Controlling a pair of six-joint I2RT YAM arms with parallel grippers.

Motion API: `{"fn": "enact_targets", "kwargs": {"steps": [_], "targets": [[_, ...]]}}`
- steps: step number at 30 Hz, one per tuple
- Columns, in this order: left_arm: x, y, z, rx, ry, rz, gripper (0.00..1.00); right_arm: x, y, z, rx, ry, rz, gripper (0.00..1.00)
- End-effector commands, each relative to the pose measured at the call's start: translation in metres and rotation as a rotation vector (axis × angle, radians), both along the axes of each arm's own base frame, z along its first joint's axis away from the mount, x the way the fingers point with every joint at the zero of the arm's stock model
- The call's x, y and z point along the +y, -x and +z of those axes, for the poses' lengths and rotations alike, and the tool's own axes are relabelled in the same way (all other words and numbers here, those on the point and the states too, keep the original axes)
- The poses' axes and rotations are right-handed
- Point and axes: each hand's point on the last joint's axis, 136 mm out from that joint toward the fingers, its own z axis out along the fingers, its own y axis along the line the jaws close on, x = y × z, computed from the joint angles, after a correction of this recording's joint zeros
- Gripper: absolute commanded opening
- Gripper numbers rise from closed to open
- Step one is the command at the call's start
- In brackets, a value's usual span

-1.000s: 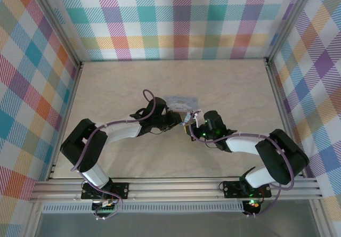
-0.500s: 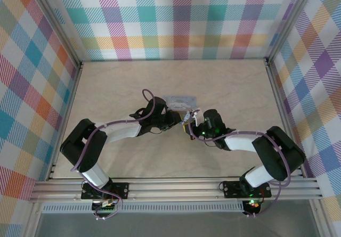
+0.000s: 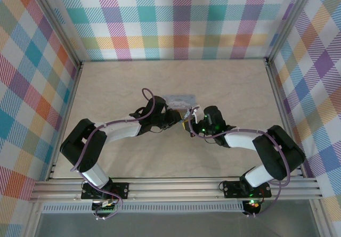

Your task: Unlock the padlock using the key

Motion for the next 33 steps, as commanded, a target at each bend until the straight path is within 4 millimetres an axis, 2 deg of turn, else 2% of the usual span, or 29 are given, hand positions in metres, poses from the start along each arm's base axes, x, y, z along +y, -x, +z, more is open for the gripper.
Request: {"fn": "enact_targets", "kwargs": {"steps": [1, 8, 14, 19, 21, 24, 27, 33], "targets": [[-0.02, 0.018, 0.021, -0.007, 0.07, -0.116, 0.03, 0.022, -0.027, 0.063, -0.191, -0.127, 0.027, 0.0], [-0.02, 0.018, 0.019, -0.007, 0.065, -0.114, 0.03, 0.022, -0.026, 0.056, -0.162, -0.128, 0.027, 0.0], [-0.02, 0.015, 0.009, 0.006, 0.052, -0.102, 0.03, 0.018, -0.024, 0.047, -0.139, -0.116, 0.013, 0.0], [-0.017, 0.009, -0.001, -0.011, 0.006, -0.094, 0.05, 0.011, -0.016, 0.021, -0.069, -0.075, -0.004, 0.0], [-0.018, 0.008, -0.003, -0.014, -0.002, -0.098, 0.09, 0.009, -0.014, 0.013, -0.051, -0.069, -0.011, 0.0], [-0.018, 0.006, -0.005, -0.015, -0.001, -0.095, 0.21, 0.006, -0.011, 0.001, -0.012, -0.06, -0.025, 0.0], [-0.017, 0.005, 0.0, -0.027, 0.004, -0.087, 0.34, 0.005, -0.009, -0.003, 0.01, -0.062, -0.033, 0.0], [-0.004, 0.006, 0.011, -0.048, -0.009, -0.054, 0.53, 0.002, -0.006, -0.013, 0.057, -0.034, -0.044, 0.0]]}}
